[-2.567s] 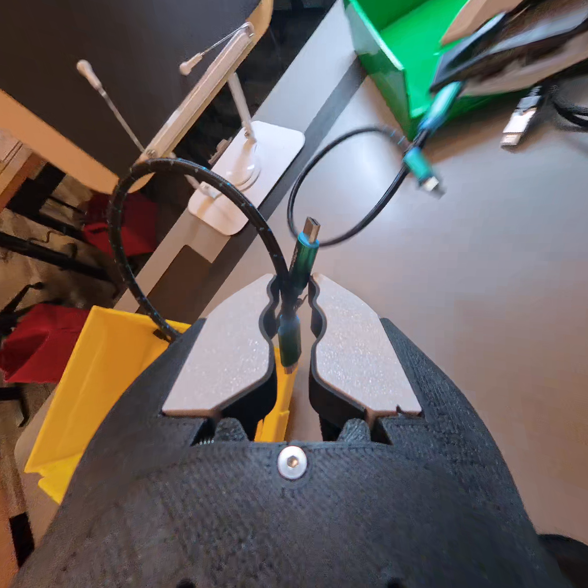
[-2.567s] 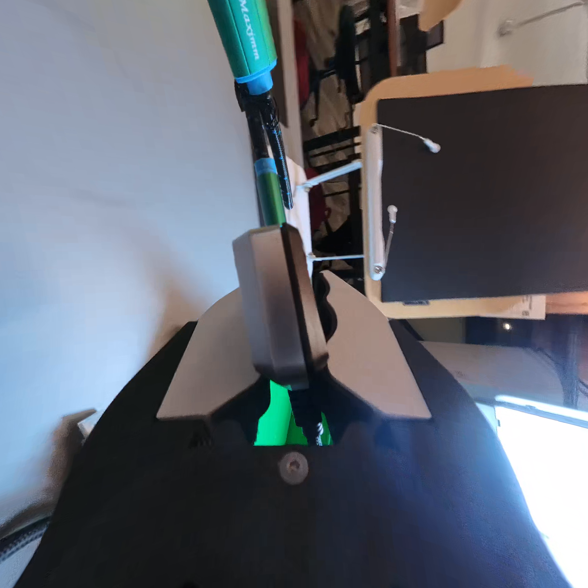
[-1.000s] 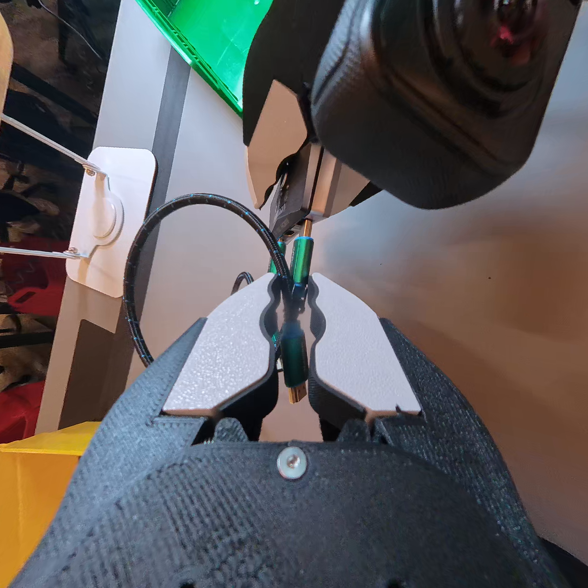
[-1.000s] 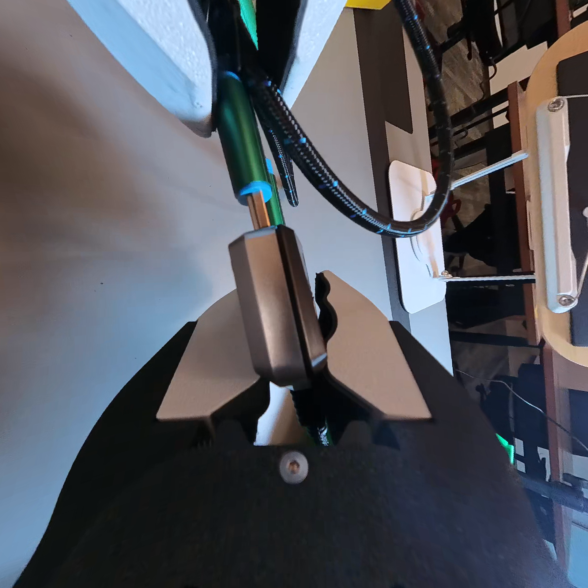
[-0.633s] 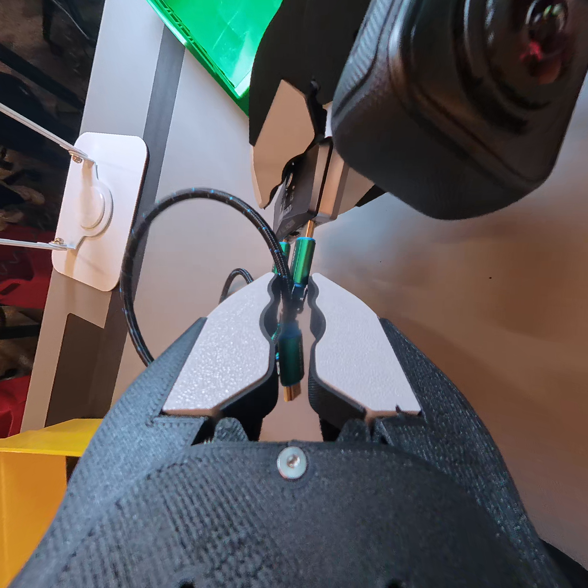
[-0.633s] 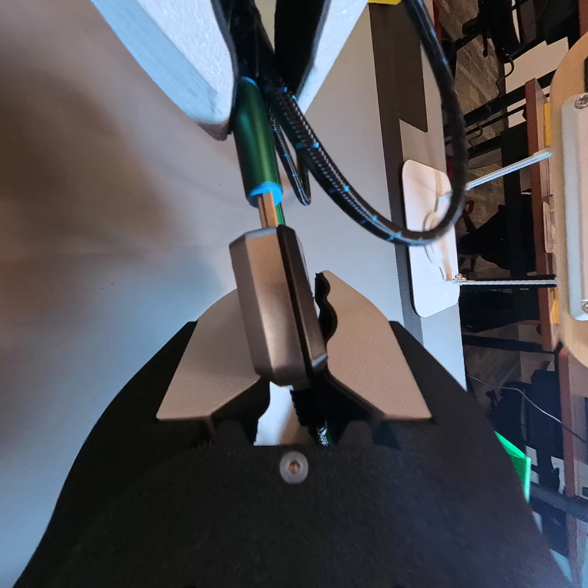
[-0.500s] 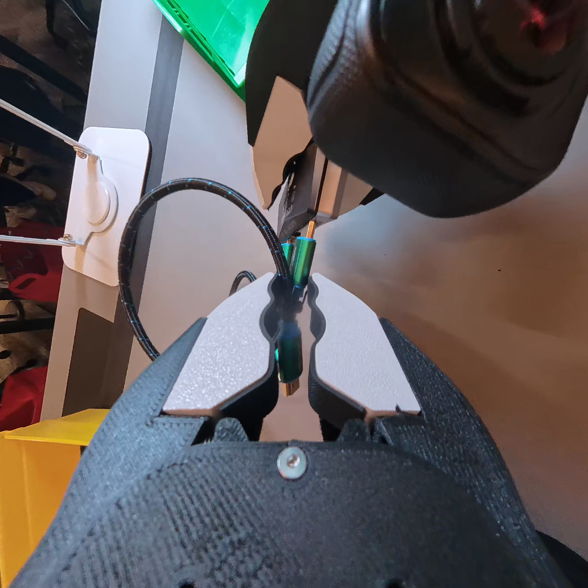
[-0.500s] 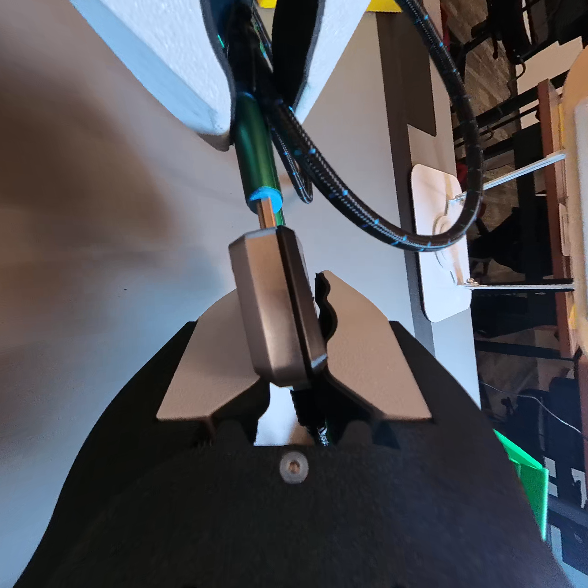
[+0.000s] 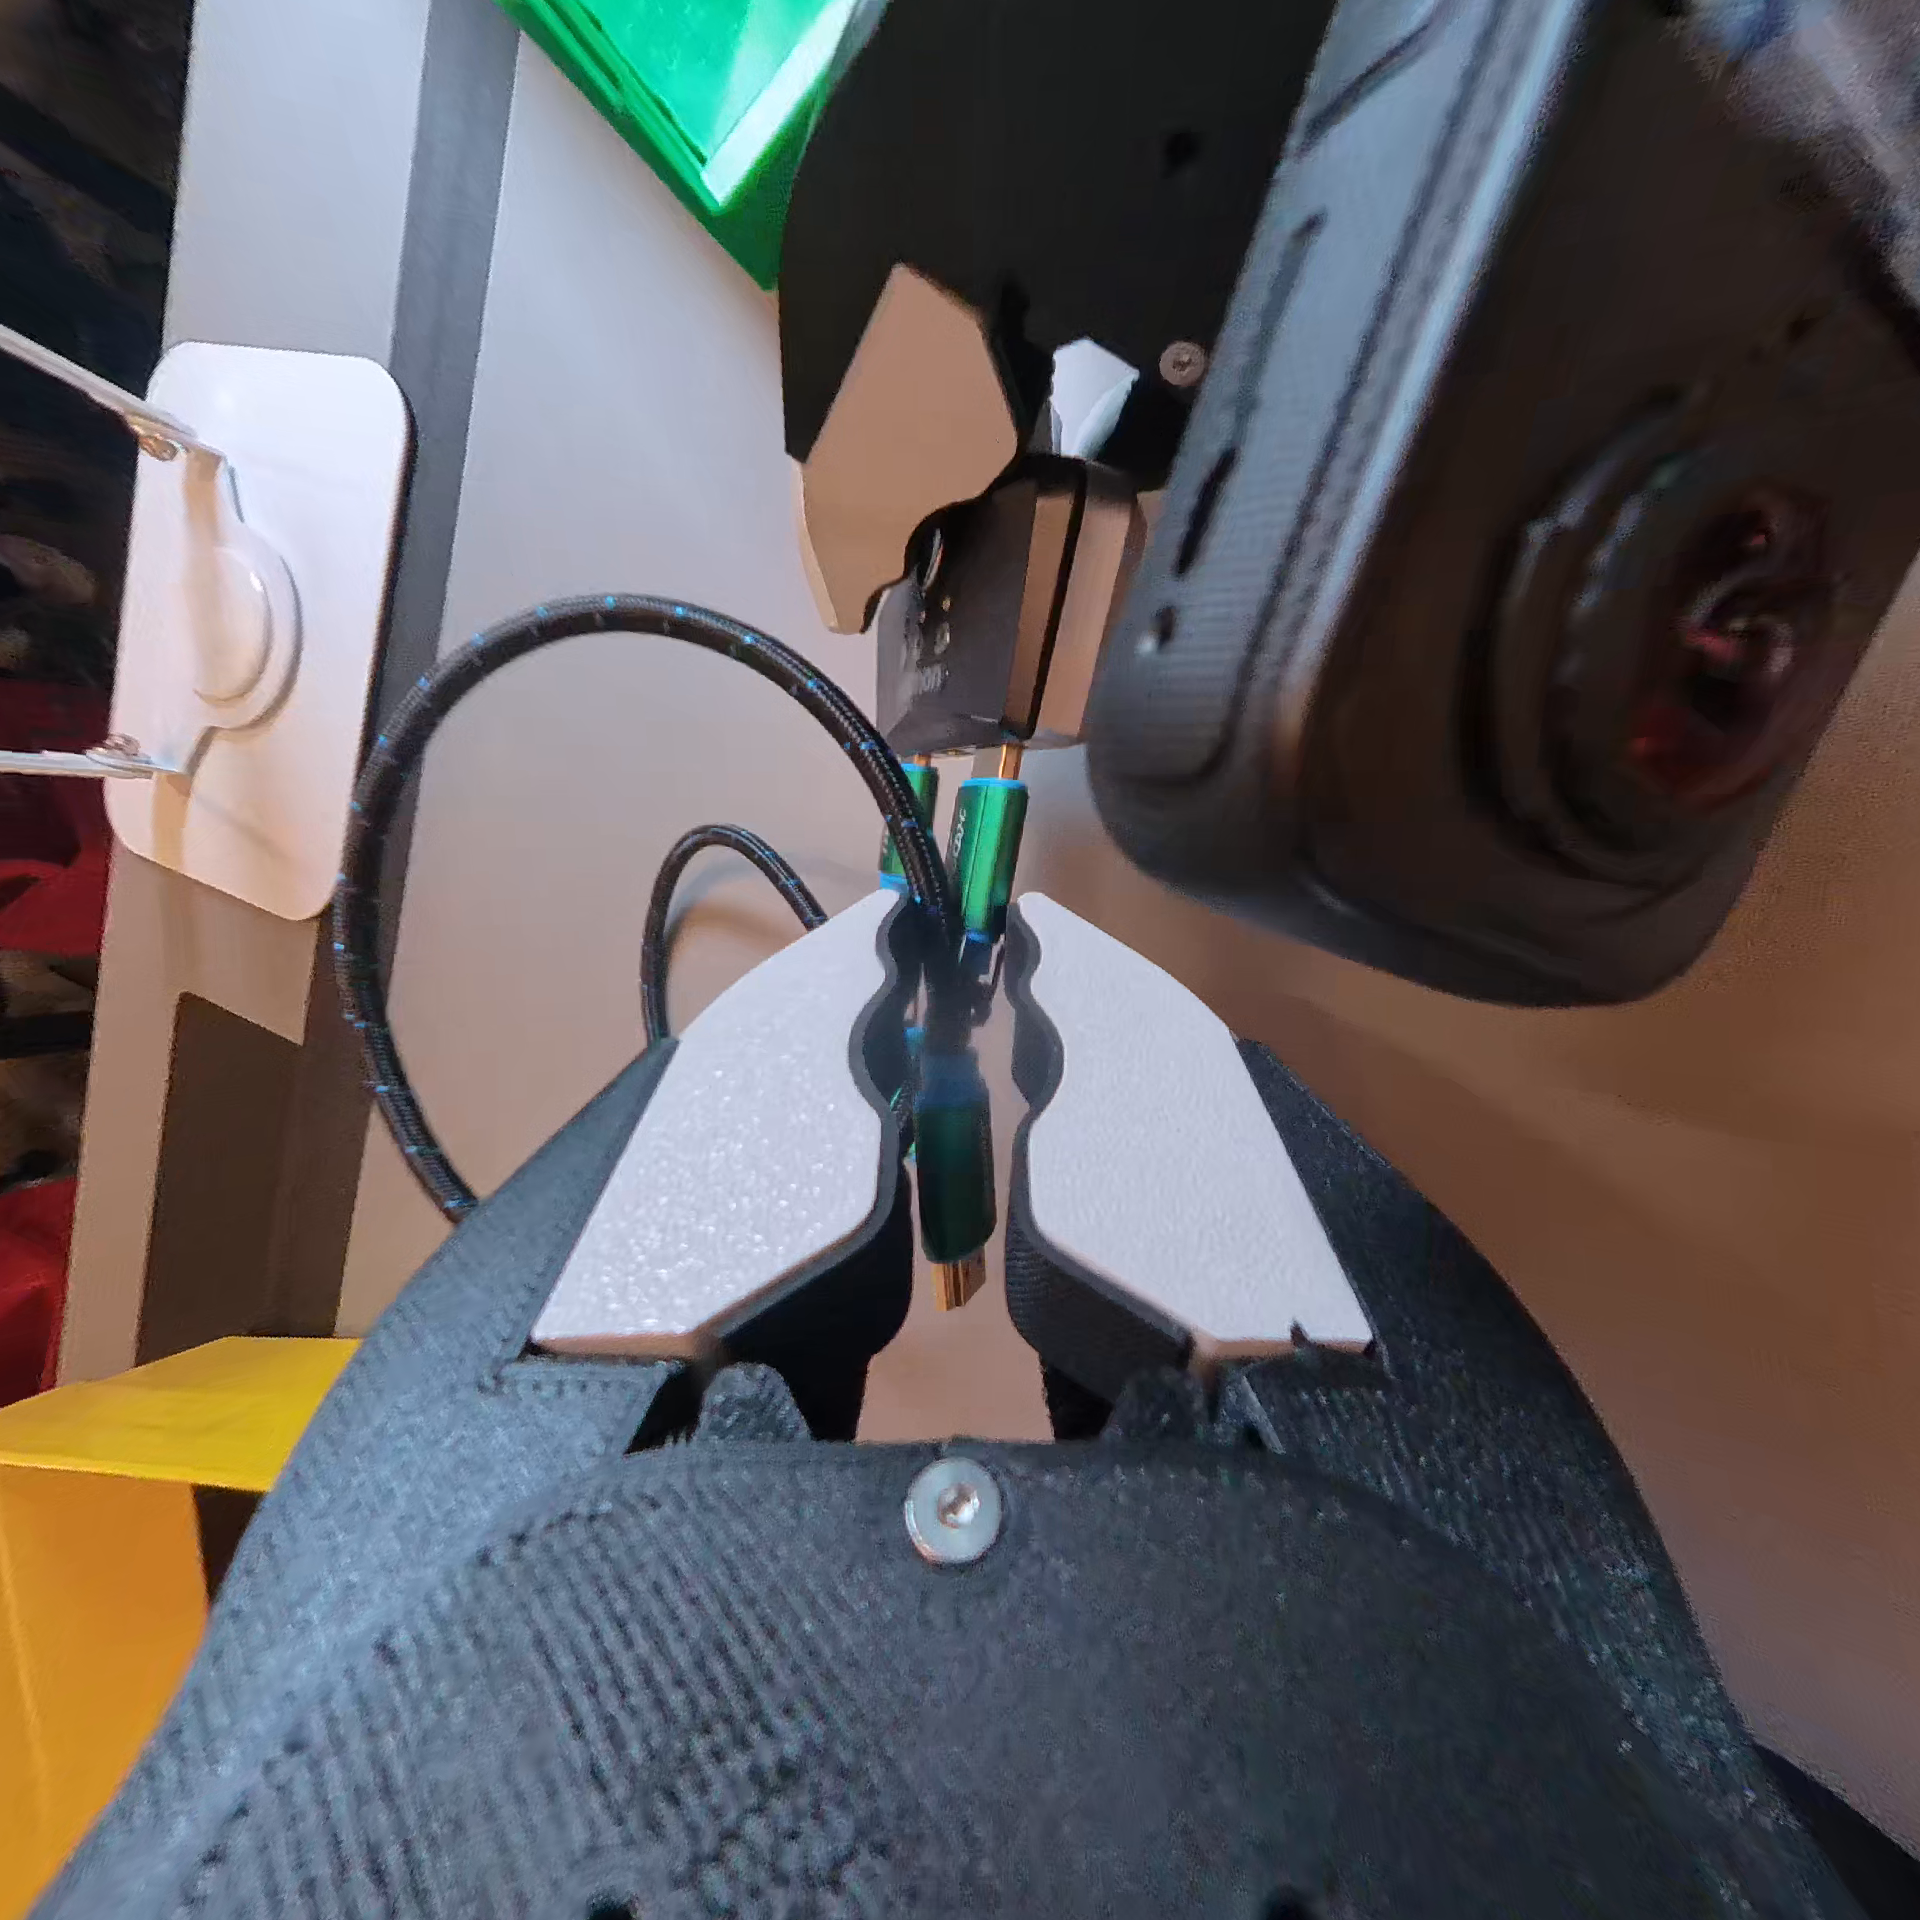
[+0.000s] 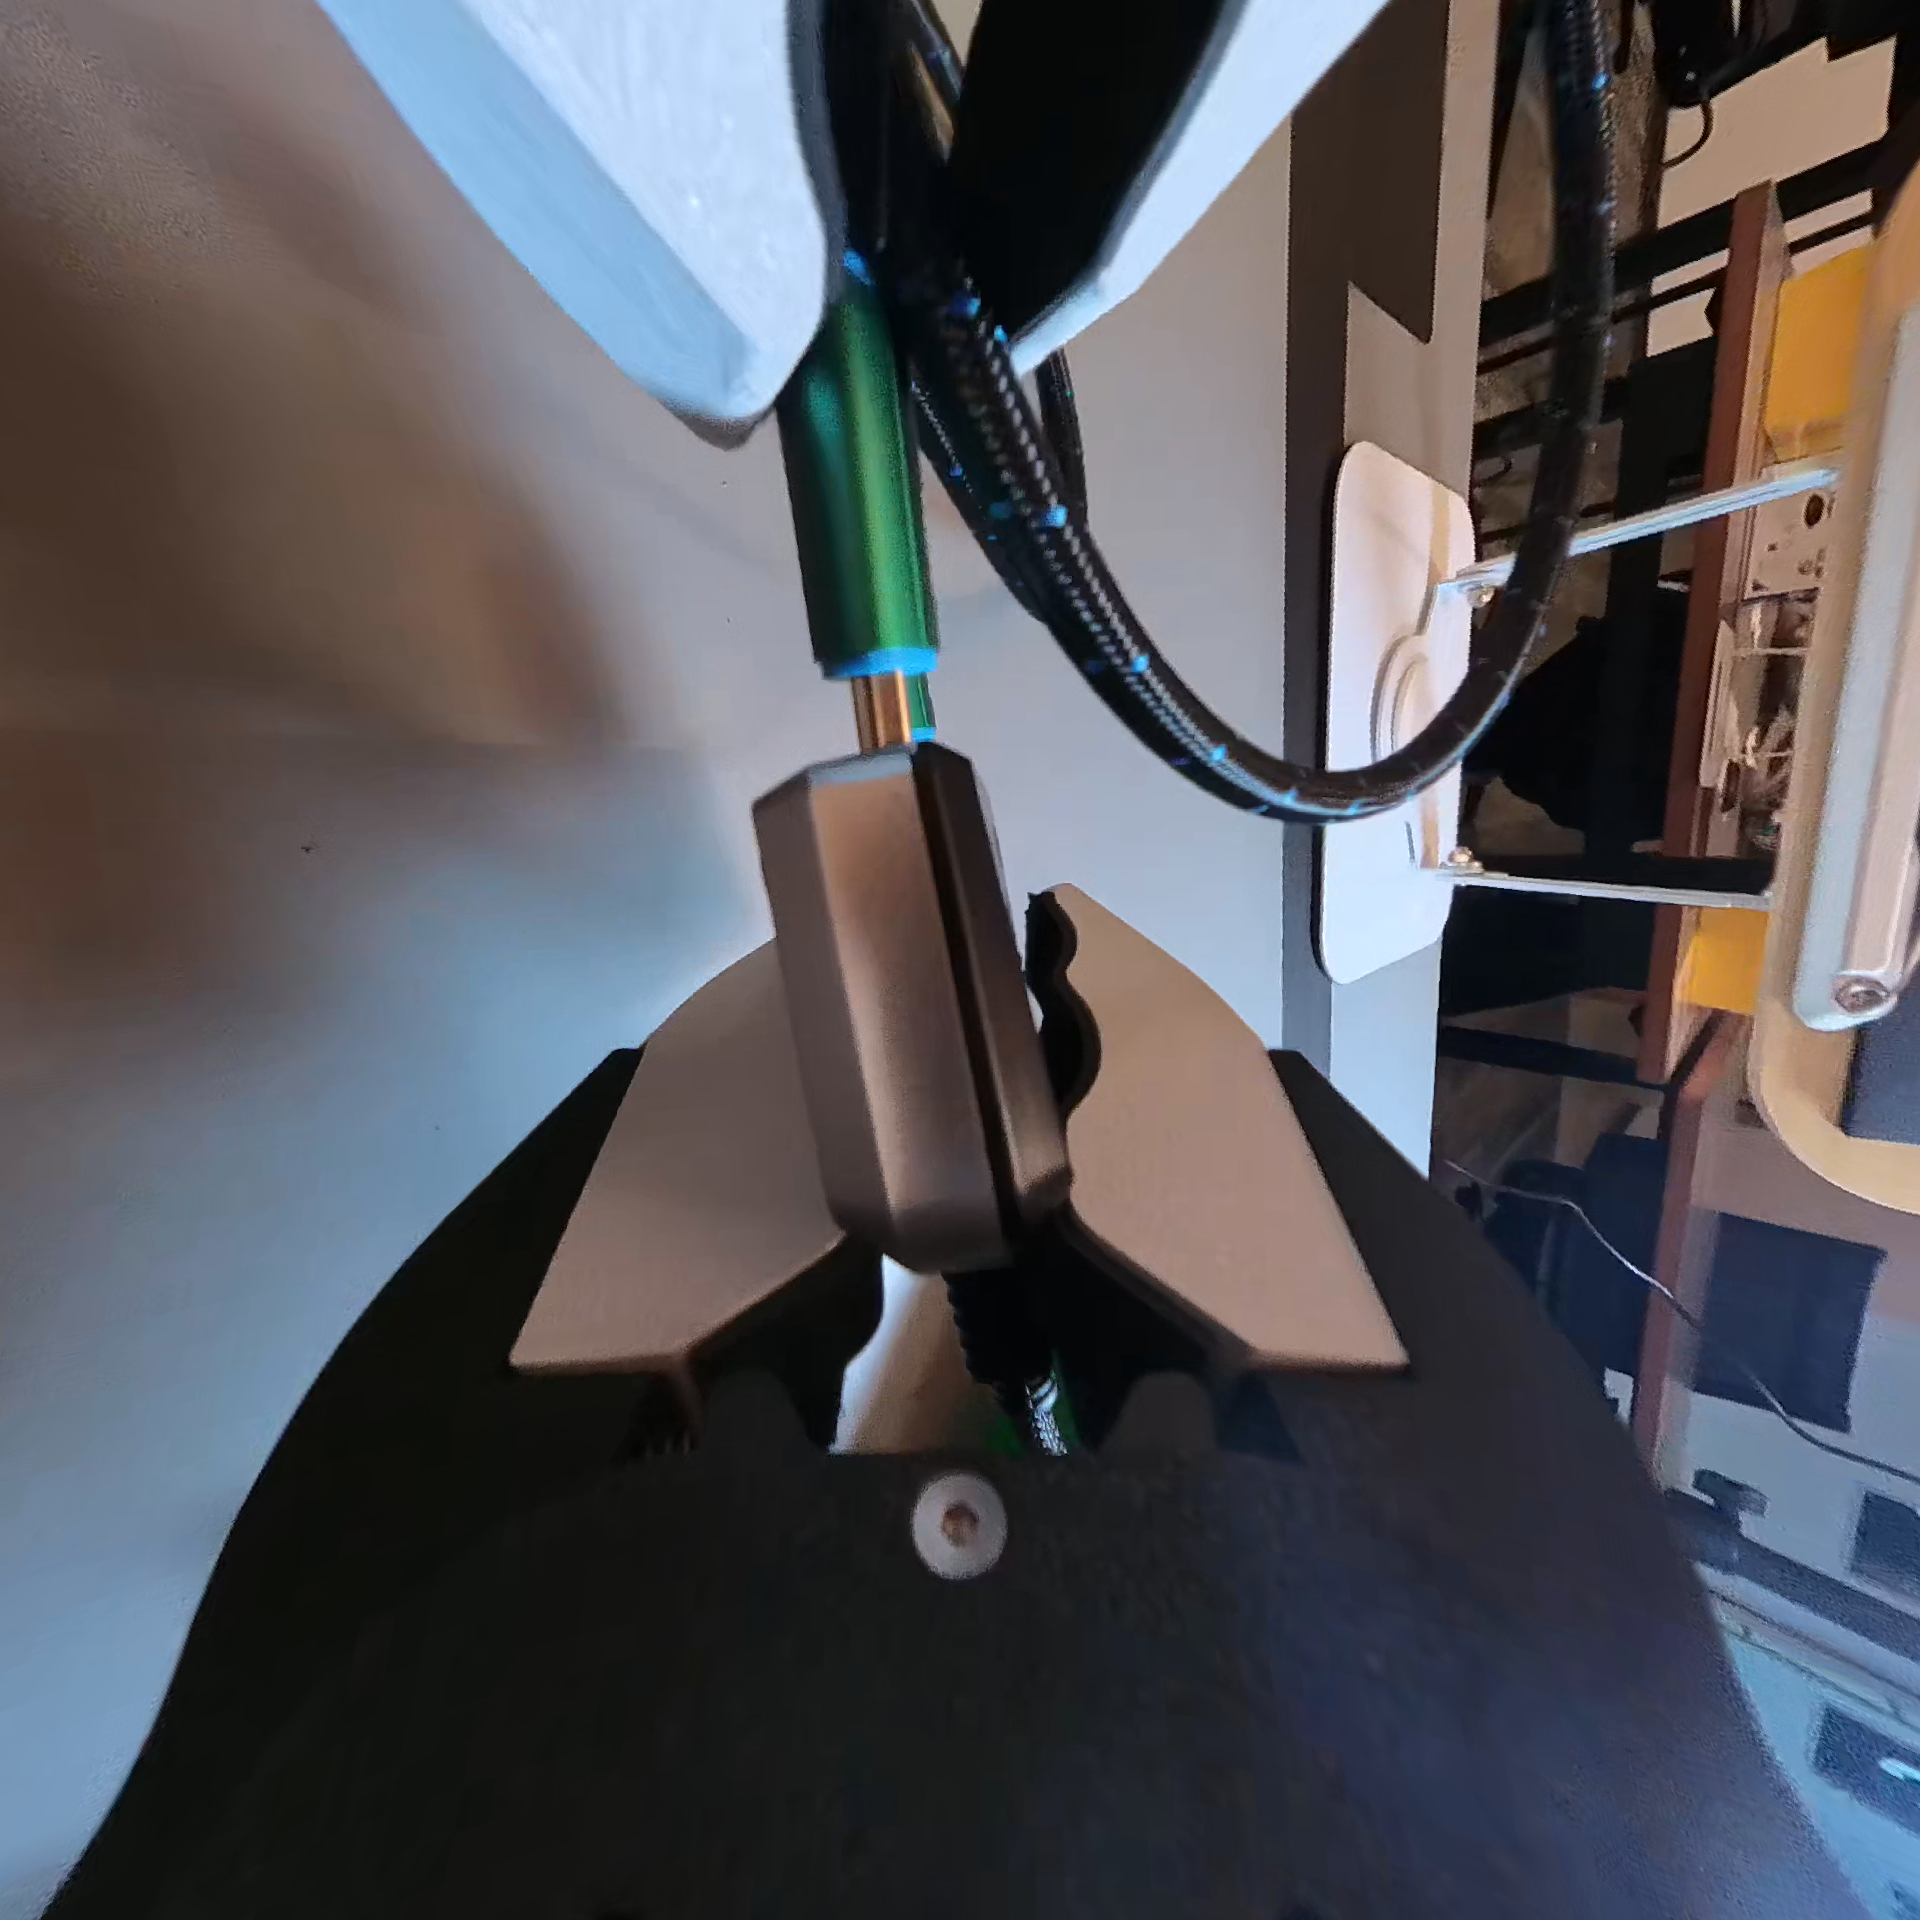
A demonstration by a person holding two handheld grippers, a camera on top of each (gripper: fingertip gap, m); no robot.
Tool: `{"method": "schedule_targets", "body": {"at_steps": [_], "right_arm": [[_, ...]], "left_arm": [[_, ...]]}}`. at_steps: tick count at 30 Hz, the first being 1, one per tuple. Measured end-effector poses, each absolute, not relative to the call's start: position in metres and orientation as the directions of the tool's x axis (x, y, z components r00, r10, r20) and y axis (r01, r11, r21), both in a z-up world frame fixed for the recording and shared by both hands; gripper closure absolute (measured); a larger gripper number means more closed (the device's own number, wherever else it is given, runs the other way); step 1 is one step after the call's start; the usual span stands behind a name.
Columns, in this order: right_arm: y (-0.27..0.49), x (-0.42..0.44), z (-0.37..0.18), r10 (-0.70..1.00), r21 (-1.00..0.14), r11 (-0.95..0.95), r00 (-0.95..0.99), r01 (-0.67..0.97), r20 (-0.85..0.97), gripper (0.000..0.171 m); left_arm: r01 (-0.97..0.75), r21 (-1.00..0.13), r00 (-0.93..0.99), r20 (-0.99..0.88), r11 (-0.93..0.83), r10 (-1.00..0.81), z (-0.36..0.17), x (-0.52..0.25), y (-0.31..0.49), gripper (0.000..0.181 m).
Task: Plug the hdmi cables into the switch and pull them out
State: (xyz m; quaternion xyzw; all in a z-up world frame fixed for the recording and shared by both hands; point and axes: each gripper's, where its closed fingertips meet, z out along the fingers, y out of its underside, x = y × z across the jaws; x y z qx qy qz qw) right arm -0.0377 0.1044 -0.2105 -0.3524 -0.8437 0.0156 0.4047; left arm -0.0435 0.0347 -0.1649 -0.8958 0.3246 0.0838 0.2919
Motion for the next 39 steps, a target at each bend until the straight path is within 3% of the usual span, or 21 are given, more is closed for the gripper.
{"method": "schedule_targets", "body": {"at_steps": [5,9,16,20,25,29,32,36,39], "right_arm": [[0.105,-0.035,-0.220,0.603,-0.279,0.752,-0.452,0.597,0.657,0.142],[0.100,-0.034,-0.219,0.704,-0.398,0.692,-0.439,0.603,0.558,0.142],[0.101,-0.038,-0.216,0.721,-0.430,0.676,-0.415,0.598,0.555,0.142],[0.100,-0.041,-0.189,0.739,-0.506,0.661,-0.364,0.554,0.567,0.141],[0.104,-0.035,-0.158,0.819,-0.651,0.572,-0.310,0.498,0.482,0.141],[0.102,-0.030,-0.114,0.912,-0.847,0.393,-0.268,0.358,0.309,0.143],[0.094,-0.022,-0.065,0.949,-0.974,0.172,-0.289,0.147,0.124,0.143],[0.077,-0.008,-0.012,0.910,-0.987,-0.116,-0.409,-0.109,-0.062,0.142],[0.055,-0.005,0.003,0.853,-0.954,-0.242,-0.508,-0.177,-0.122,0.142]], "left_arm": [[-0.645,-0.432,0.764,-0.341,-0.631,-0.548,-0.175,-0.044,0.035,0.166],[-0.580,-0.551,0.801,-0.251,-0.600,-0.544,-0.169,-0.037,0.043,0.166],[-0.632,-0.555,0.762,-0.317,-0.541,-0.564,-0.165,-0.041,0.045,0.165],[-0.597,-0.689,0.769,-0.345,-0.411,-0.539,-0.128,-0.042,0.046,0.153],[-0.446,-0.882,0.844,-0.360,-0.150,-0.397,-0.034,-0.070,0.027,0.145],[-0.246,-0.967,0.922,-0.256,0.069,-0.292,0.028,-0.111,-0.003,0.146],[-0.087,-0.979,0.925,-0.148,0.183,-0.350,0.048,-0.123,-0.019,0.150],[-0.115,-0.993,0.821,-0.102,0.012,-0.562,0.000,-0.083,-0.002,0.143],[-0.069,-0.997,0.715,-0.023,-0.037,-0.698,-0.027,-0.024,0.020,0.141]]}}
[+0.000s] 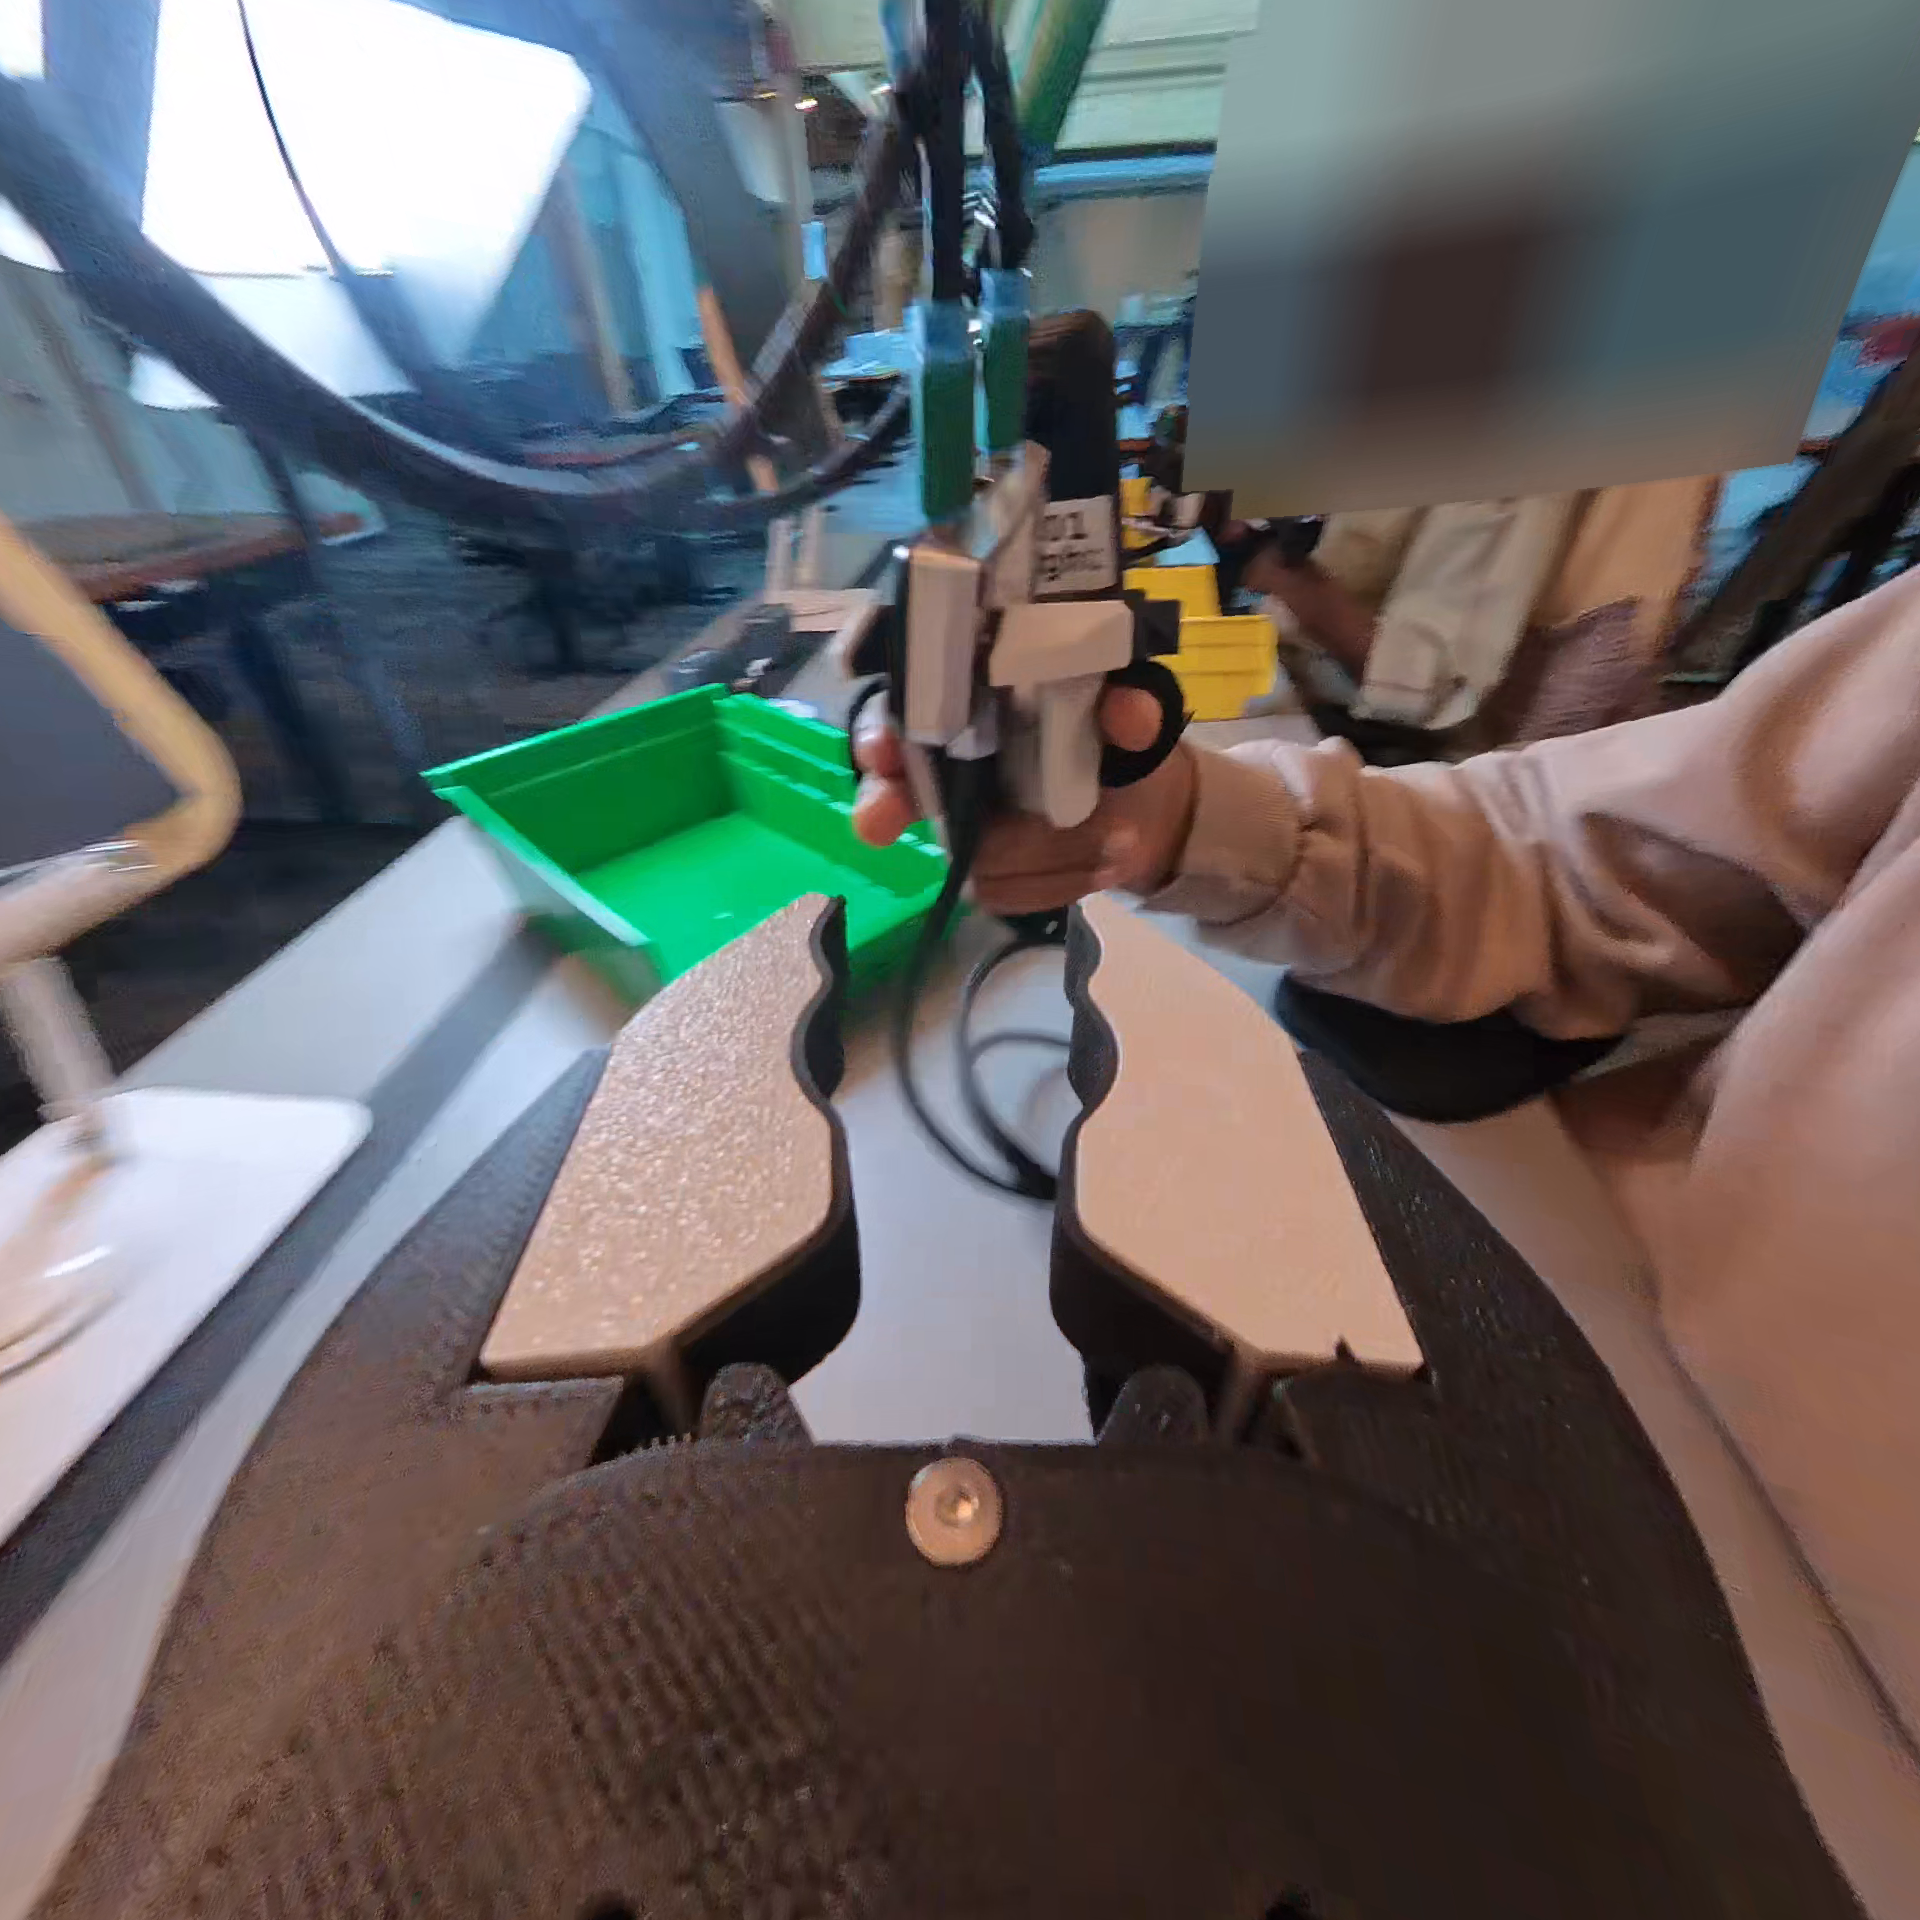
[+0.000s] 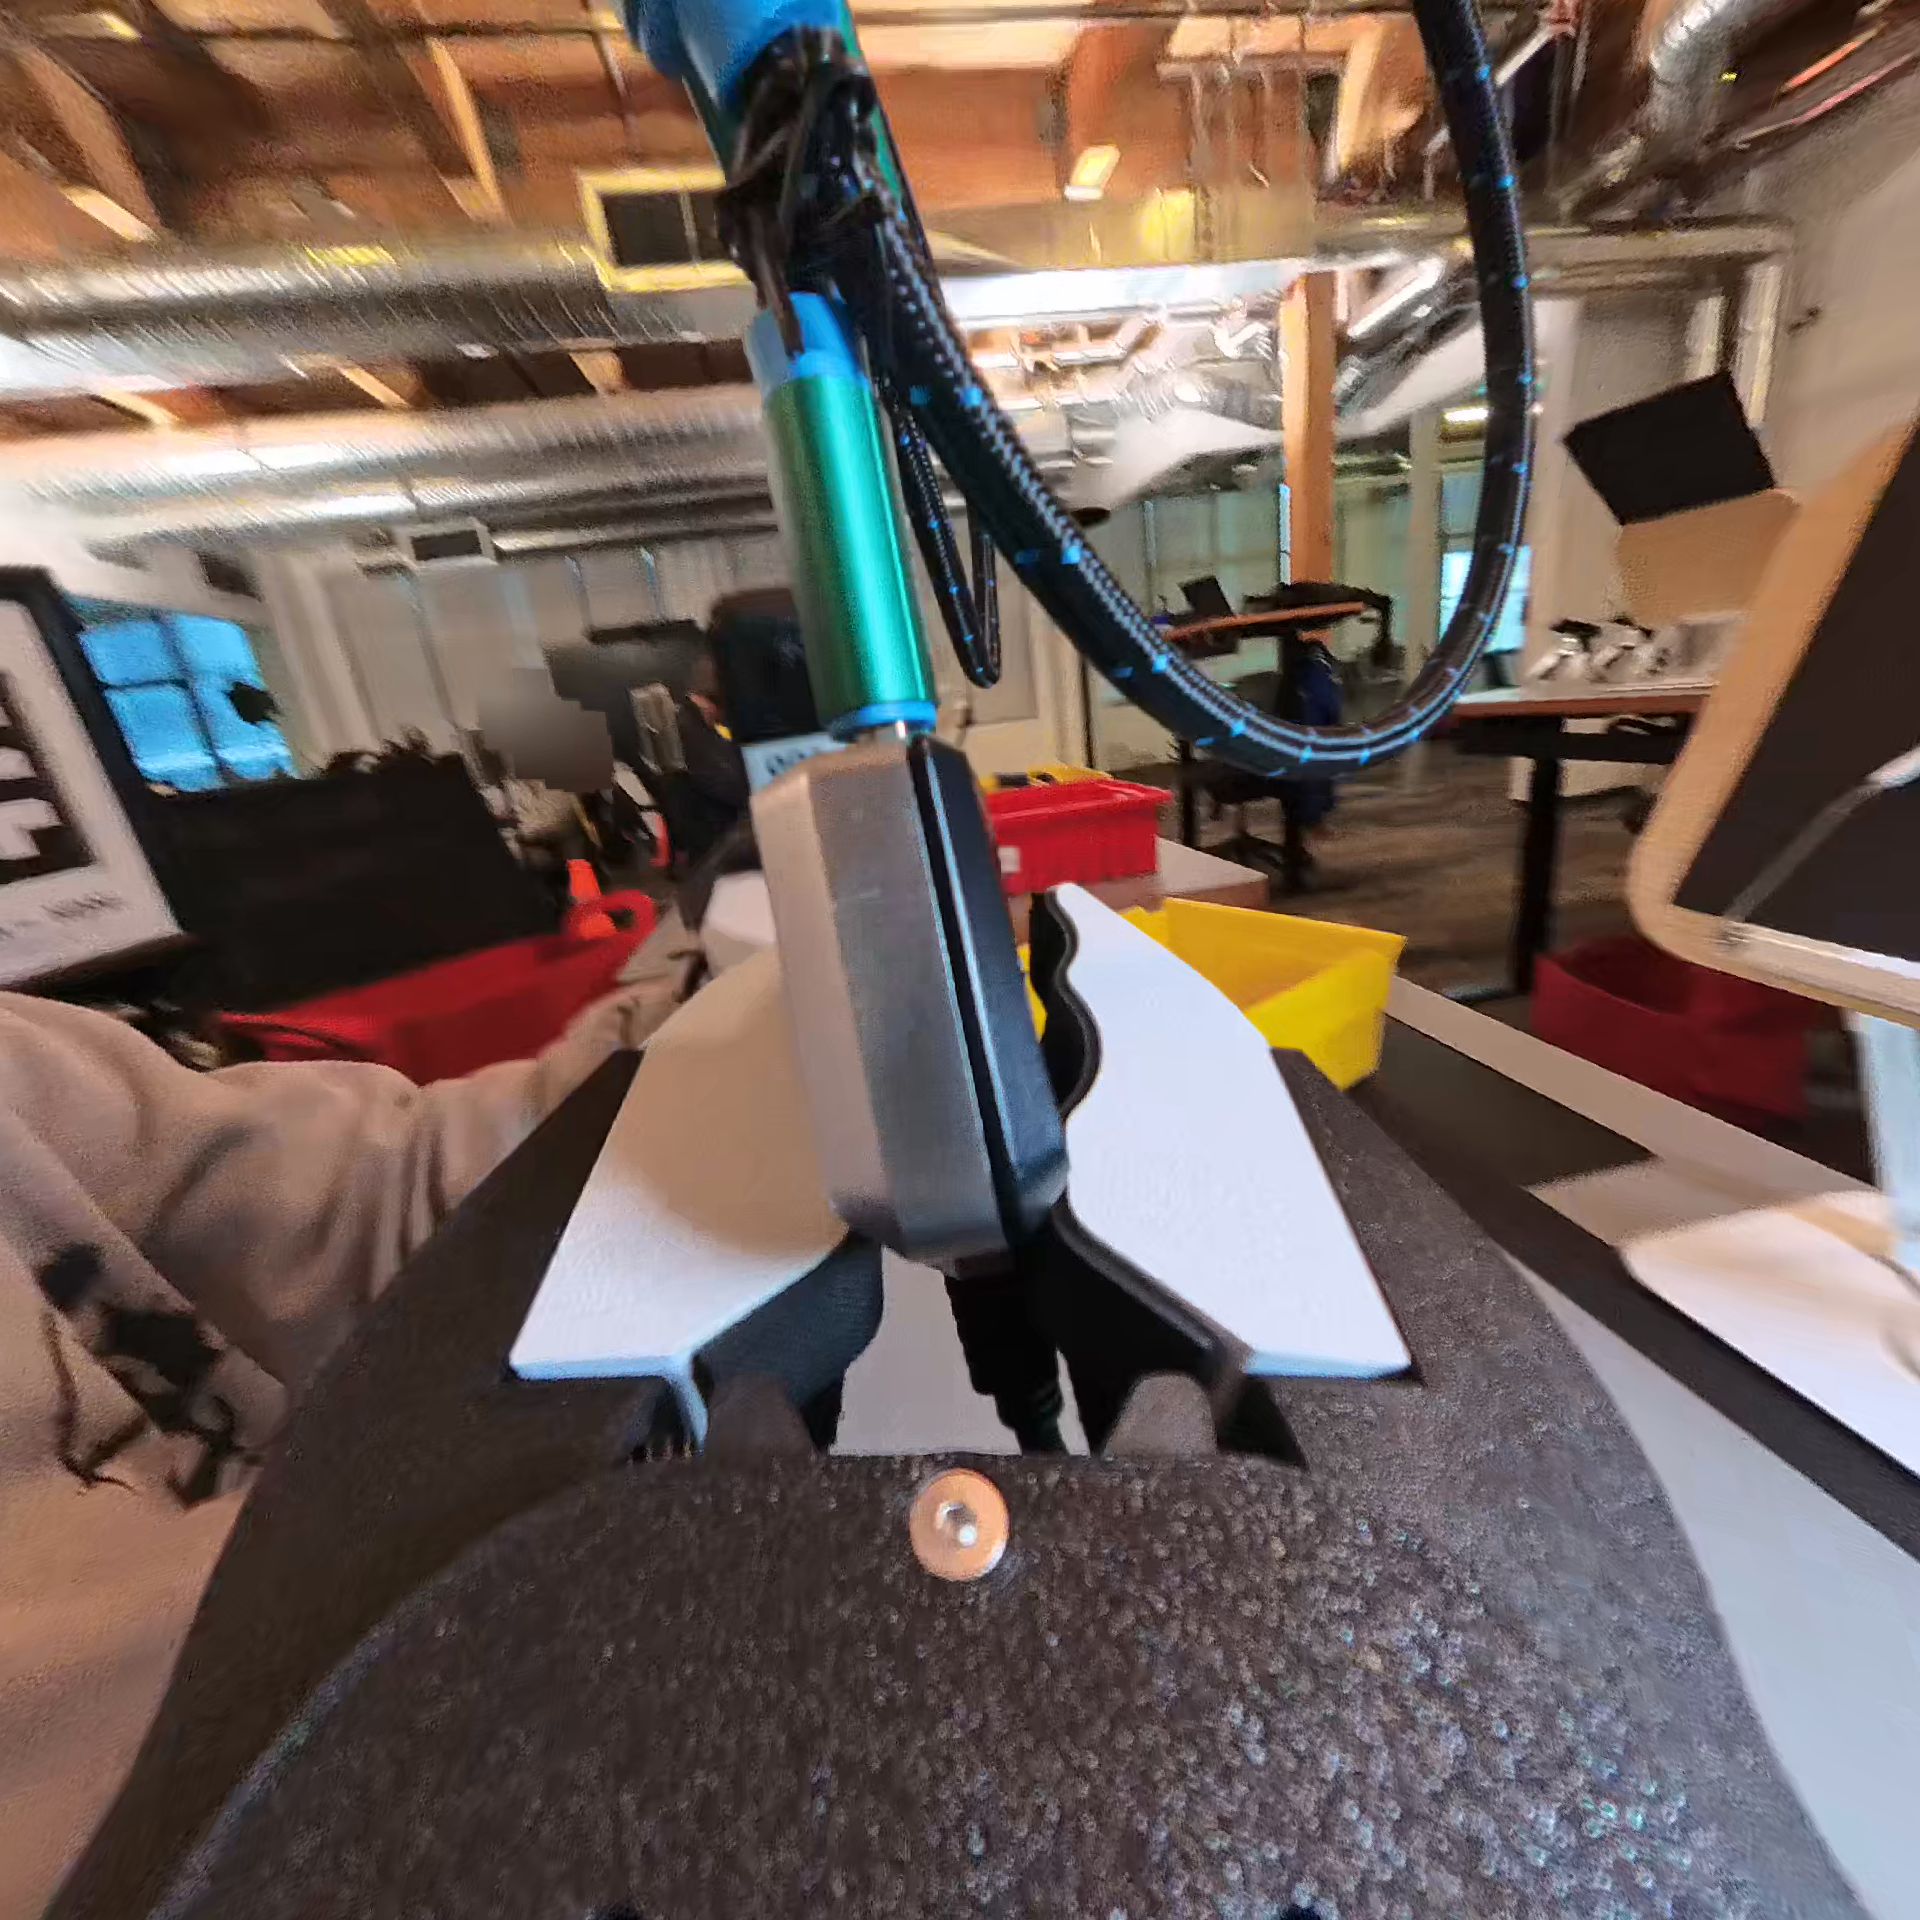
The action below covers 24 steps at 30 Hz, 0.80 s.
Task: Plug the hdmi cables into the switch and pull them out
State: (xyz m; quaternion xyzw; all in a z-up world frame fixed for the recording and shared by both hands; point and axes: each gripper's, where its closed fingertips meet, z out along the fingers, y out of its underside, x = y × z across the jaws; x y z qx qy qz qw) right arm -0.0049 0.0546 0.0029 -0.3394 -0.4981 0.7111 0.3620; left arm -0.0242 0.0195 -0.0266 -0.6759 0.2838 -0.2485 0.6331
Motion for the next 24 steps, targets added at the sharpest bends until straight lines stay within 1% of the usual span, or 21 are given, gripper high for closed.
{"method": "schedule_targets", "body": {"at_steps": [2,4,6,8,10,16,20,23,24], "right_arm": [[0.037,-0.007,0.002,0.812,-0.944,-0.286,-0.565,-0.168,-0.145,0.142],[0.022,-0.010,-0.002,0.780,-0.941,-0.309,-0.603,-0.139,-0.167,0.142],[0.014,-0.014,-0.008,0.767,-0.945,-0.308,-0.615,-0.107,-0.180,0.142],[0.012,-0.016,-0.010,0.762,-0.948,-0.306,-0.621,-0.092,-0.185,0.142],[0.010,-0.014,-0.011,0.735,-0.944,-0.320,-0.648,-0.074,-0.199,0.142],[0.016,-0.014,-0.012,0.731,-0.939,-0.338,-0.645,-0.058,-0.223,0.141],[0.026,-0.014,-0.014,0.777,-0.965,-0.261,-0.601,-0.035,-0.189,0.133],[0.047,-0.005,-0.004,0.828,-0.980,-0.192,-0.546,-0.057,-0.131,0.133],[0.050,0.000,-0.006,0.838,-0.990,-0.132,-0.537,-0.037,-0.092,0.133]], "left_arm": [[-0.030,-0.999,0.672,0.004,-0.032,-0.741,-0.035,0.006,0.031,0.140],[0.000,-1.000,0.659,-0.013,0.017,-0.752,-0.034,0.018,0.035,0.141],[0.017,-0.998,0.672,-0.038,0.066,-0.740,-0.029,0.017,0.034,0.152],[-0.048,-0.994,0.696,-0.102,0.096,-0.711,-0.030,0.011,0.034,0.158],[-0.094,-0.989,0.693,-0.150,0.118,-0.705,-0.032,0.012,0.032,0.157],[-0.073,-0.987,0.720,-0.151,0.142,-0.677,-0.030,0.012,0.038,0.161],[-0.066,-0.990,0.713,-0.136,0.127,-0.687,-0.029,0.006,0.035,0.161],[-0.087,-0.990,0.707,-0.141,0.113,-0.693,-0.028,-0.006,0.030,0.161],[-0.099,-0.991,0.695,-0.134,0.092,-0.707,-0.030,-0.008,0.028,0.161]]}}
